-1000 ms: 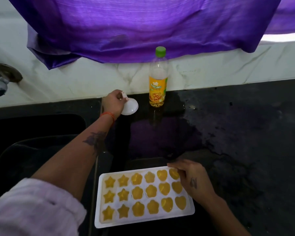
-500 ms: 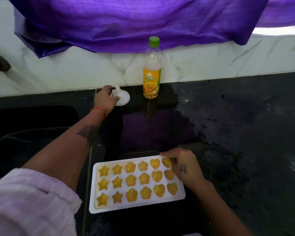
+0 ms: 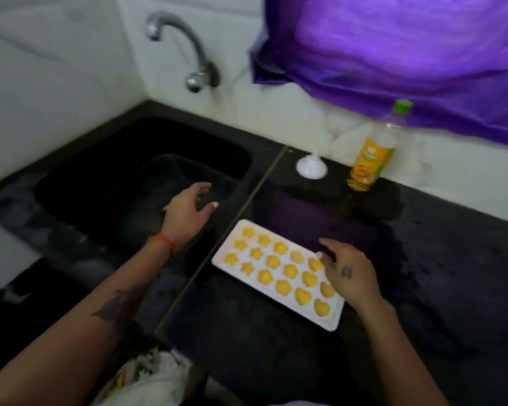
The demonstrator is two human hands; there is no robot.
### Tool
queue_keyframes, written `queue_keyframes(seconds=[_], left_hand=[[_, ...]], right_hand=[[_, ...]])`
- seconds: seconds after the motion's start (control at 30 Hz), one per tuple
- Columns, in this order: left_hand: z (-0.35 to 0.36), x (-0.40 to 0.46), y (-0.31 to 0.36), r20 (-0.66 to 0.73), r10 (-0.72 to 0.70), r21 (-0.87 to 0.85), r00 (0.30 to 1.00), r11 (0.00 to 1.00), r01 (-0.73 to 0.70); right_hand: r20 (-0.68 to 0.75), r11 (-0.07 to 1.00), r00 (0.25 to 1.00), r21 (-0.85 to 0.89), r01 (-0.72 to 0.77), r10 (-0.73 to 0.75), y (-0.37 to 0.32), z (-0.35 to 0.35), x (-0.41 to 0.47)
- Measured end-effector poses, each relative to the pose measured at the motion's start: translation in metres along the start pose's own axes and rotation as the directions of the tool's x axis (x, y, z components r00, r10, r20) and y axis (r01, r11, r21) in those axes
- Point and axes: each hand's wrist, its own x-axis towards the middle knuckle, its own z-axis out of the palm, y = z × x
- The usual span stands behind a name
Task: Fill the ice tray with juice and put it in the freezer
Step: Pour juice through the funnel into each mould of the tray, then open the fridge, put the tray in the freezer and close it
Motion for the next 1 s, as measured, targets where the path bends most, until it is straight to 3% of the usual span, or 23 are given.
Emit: queue_keyframes(seconds=[0.23,0.4,0.6,0.77,0.9,1.0], left_hand=[[-0.092,-0.169,-0.073,-0.215,-0.268,0.142,0.939,0.943,0.301],[-0.133,-0.301,-0.12,-0.373,-0.527,0.061,0.764,0.808,0.587],[-0.161,-0.469,-0.151,-0.451,-0.736,-0.122,0.504,0.61,0.783],[-0.179,-0.621,-0.158,-0.454,-0.817,-0.189,0.354,0.477,0.858],[-0.194,-0.736,-0.147,-0.499,-0.851,-0.303,0.164,0.349,0.887],[-0.195,-0.815,-0.127,-0.519,-0.855,-0.398,-0.015,0.226,0.889]], right_hand=[[0.007,0.929,0.933,0.09,0.359,-0.361,-0.084,0.025,-0.012],[0.123,0.812,0.803,0.138,0.568,-0.583,-0.154,0.075,-0.052],[0.296,0.629,0.568,0.186,0.754,-0.768,-0.222,0.149,-0.145],[0.455,0.521,0.383,0.227,0.823,-0.804,-0.26,0.219,-0.261],[0.61,0.399,0.144,0.305,0.865,-0.779,-0.288,0.266,-0.363],[0.736,0.29,-0.066,0.346,0.892,-0.674,-0.309,0.288,-0.44]])
